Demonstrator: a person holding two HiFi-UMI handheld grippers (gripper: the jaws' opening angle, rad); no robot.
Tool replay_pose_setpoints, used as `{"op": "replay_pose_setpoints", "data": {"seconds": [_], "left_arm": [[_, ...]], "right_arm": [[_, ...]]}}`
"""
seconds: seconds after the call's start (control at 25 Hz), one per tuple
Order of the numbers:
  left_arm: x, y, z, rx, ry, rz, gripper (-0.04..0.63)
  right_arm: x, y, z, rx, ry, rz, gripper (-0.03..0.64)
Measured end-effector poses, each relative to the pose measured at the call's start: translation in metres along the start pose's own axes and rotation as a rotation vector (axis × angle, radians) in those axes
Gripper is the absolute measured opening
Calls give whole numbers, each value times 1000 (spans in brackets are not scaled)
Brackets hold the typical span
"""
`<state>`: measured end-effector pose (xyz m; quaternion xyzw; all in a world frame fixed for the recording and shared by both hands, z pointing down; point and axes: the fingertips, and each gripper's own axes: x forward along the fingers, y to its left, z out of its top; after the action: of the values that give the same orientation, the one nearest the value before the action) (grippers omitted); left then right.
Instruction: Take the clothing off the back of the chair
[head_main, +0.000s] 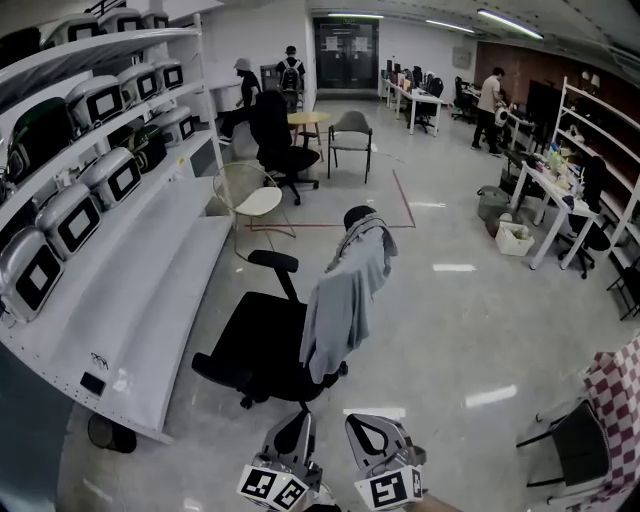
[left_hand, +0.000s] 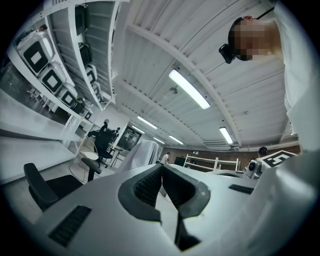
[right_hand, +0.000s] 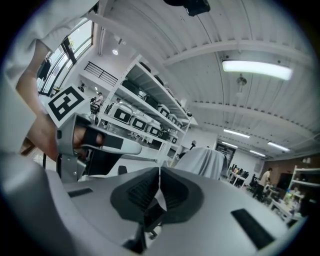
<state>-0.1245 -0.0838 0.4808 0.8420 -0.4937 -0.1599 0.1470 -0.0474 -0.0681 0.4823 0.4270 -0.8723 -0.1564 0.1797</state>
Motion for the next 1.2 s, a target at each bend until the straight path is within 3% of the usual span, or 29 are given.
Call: {"op": "replay_pose_setpoints", "data": {"seconds": [0.4,0.6,0.8,1.0,1.2], "left_arm": [[24,21,-2,-64,10,-73,11],[31,27,-6,-69,23,-69,11],[50,37,-8,-65,25,-38,11],[83,40,7,-26,-7,-14,11],[123,49,16,7,-40,57,11]], "right_arm": [[20,-6,-5,1,72,-48,18],[31,-12,-9,11,78,-47,18],[50,-23,-11,18,60,-14,18],[69,-62,-15,20,27,-15,18],[88,-102,-22,16,-11,12,18]]}}
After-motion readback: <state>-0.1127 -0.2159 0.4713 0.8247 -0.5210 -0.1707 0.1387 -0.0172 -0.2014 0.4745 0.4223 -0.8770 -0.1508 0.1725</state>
